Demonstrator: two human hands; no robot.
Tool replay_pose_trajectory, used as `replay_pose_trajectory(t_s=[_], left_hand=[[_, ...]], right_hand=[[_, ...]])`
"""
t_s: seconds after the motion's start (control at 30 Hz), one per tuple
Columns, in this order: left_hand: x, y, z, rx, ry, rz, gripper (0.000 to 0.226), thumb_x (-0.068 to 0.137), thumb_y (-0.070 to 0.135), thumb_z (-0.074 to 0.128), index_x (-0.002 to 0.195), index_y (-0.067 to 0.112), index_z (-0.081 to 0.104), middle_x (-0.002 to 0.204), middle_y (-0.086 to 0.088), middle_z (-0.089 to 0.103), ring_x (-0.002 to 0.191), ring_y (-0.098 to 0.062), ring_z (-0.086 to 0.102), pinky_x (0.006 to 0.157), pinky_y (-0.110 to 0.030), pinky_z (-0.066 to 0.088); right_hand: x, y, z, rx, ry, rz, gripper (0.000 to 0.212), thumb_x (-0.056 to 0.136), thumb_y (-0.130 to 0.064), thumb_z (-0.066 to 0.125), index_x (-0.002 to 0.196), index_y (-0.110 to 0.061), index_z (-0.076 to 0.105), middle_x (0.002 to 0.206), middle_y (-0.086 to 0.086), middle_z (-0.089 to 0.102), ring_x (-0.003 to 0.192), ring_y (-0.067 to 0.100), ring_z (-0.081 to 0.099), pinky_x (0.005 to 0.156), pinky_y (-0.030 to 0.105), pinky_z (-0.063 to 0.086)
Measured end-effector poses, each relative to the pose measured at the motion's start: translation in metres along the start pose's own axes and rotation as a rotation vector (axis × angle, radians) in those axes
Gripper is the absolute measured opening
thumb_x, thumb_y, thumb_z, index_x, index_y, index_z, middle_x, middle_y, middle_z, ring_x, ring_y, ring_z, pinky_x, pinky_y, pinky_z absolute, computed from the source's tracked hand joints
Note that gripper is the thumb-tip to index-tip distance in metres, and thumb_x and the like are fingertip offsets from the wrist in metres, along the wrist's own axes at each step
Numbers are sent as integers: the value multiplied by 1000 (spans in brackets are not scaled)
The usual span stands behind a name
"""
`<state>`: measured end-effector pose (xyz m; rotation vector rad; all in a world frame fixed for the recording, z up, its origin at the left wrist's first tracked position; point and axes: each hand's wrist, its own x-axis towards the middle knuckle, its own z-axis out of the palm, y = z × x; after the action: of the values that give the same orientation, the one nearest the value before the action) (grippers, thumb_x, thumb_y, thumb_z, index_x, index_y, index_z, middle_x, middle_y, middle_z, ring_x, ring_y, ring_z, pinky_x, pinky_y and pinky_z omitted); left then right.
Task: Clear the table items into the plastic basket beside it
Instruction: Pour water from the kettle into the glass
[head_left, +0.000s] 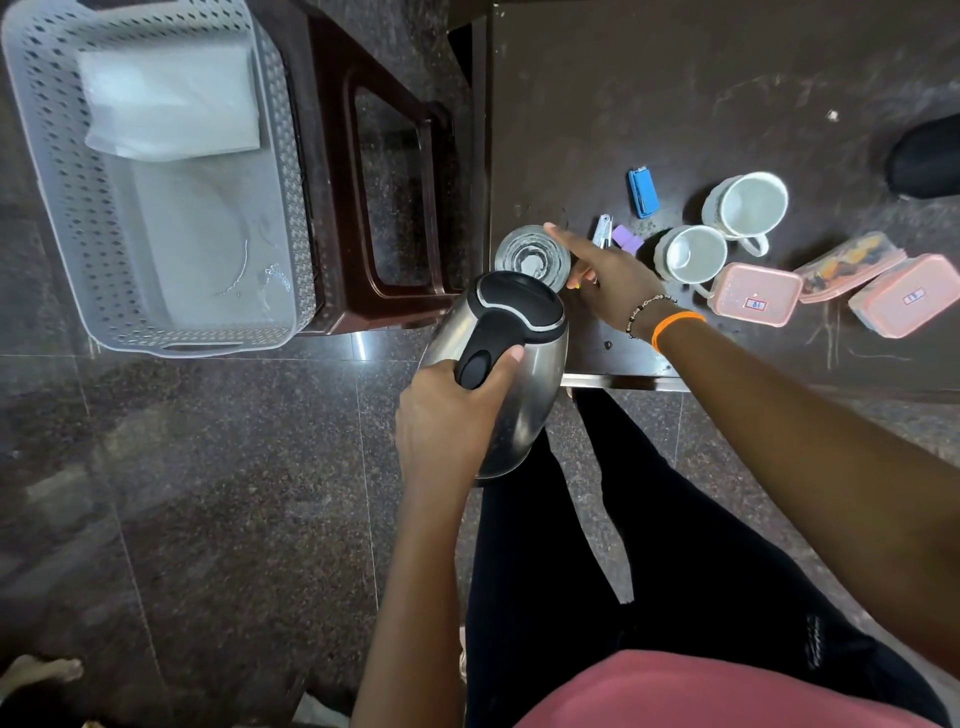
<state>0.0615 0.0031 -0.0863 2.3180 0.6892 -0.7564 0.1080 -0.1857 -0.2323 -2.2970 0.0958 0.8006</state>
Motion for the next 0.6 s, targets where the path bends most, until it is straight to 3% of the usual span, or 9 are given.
replay_pose_trajectory(t_s=[0.17, 0.6], left_hand=[[0, 4, -1, -4, -2, -30, 61, 68, 66, 64, 43, 18, 36, 44, 7, 44, 49, -18, 47, 50, -29, 32], [-3, 9, -1, -32, -36, -99, 58, 70, 68, 60, 49, 19, 39, 50, 5, 47, 50, -16, 49, 47, -27, 31]], right_hand=[[0, -1, 1, -67, 29, 3, 70, 86, -5, 48, 144, -37, 24, 98, 13, 68, 99, 31, 51, 89, 44, 49], [3, -1, -1, -29, 81, -36, 70, 76, -17, 71, 137, -33, 40, 91, 3, 74, 91, 26, 59, 82, 39, 51]])
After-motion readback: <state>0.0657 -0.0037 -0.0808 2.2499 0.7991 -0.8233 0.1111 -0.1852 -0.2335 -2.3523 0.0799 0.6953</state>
